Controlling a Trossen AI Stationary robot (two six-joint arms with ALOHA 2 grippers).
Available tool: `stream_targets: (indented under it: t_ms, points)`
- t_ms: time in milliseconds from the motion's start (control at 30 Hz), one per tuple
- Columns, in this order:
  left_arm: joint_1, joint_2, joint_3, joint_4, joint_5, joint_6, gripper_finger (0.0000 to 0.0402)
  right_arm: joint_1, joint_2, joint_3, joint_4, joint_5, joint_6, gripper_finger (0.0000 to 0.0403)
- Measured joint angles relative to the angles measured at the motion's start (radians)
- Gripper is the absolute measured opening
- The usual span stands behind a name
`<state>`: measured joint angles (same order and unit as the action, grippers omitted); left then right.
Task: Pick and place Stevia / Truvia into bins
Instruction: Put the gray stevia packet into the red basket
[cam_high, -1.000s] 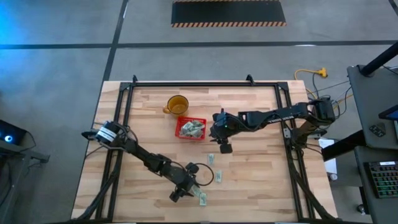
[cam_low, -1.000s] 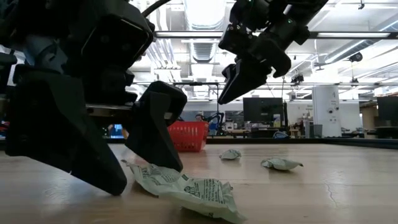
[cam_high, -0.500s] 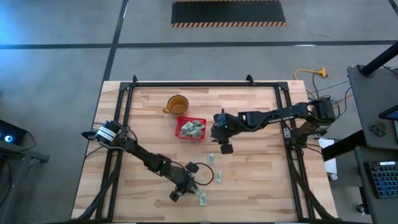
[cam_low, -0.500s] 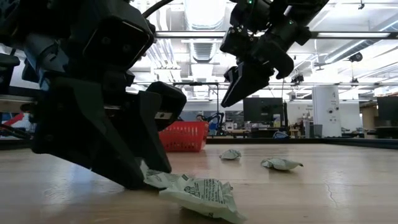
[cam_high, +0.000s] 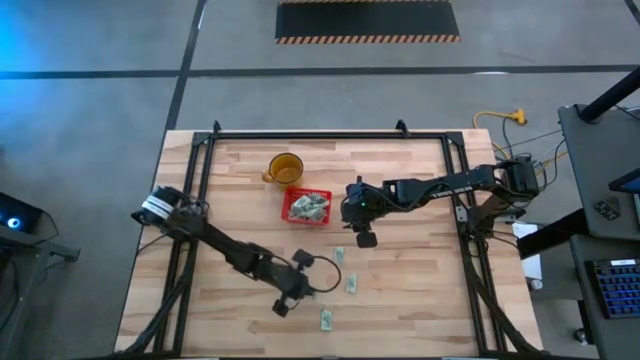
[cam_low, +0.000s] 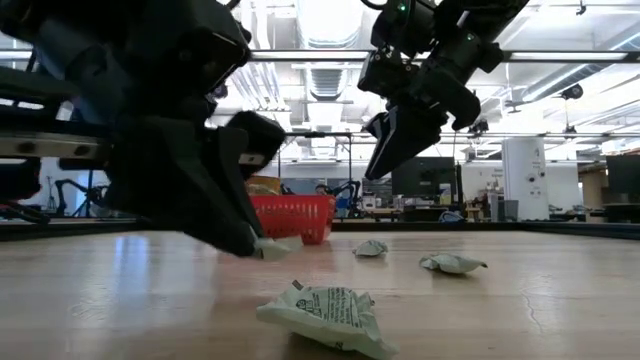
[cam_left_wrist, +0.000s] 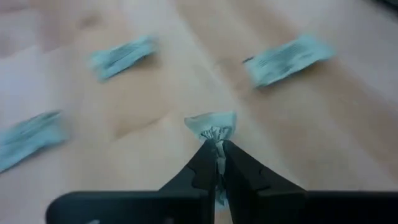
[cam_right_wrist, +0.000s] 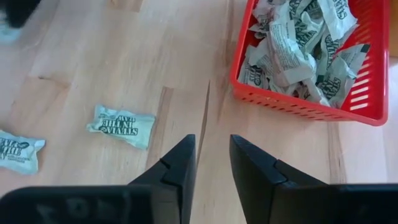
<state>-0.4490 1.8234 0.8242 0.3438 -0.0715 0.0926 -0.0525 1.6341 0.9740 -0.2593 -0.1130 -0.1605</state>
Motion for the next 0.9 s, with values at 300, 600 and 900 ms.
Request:
stream_targets:
  t_ms: [300,600,900]
  points:
    - [-0.011,-0.202,-0.024,-0.212,-0.522,0.002,0.0005,0.0,0.0,0.0,-0.014,0.001,0.004,0.0077]
    - [0.088,-0.338,-0.045,-0.228,-0.772,0.213,0.0005,0.0,0.0,0.0,-0.002,0.001,0.004,0.0068]
    - [0.286,-0.332,-0.047,-0.345,-0.615,0.172,0.0005,0.0,0.002,0.0,0.003,0.001,0.004,0.0075]
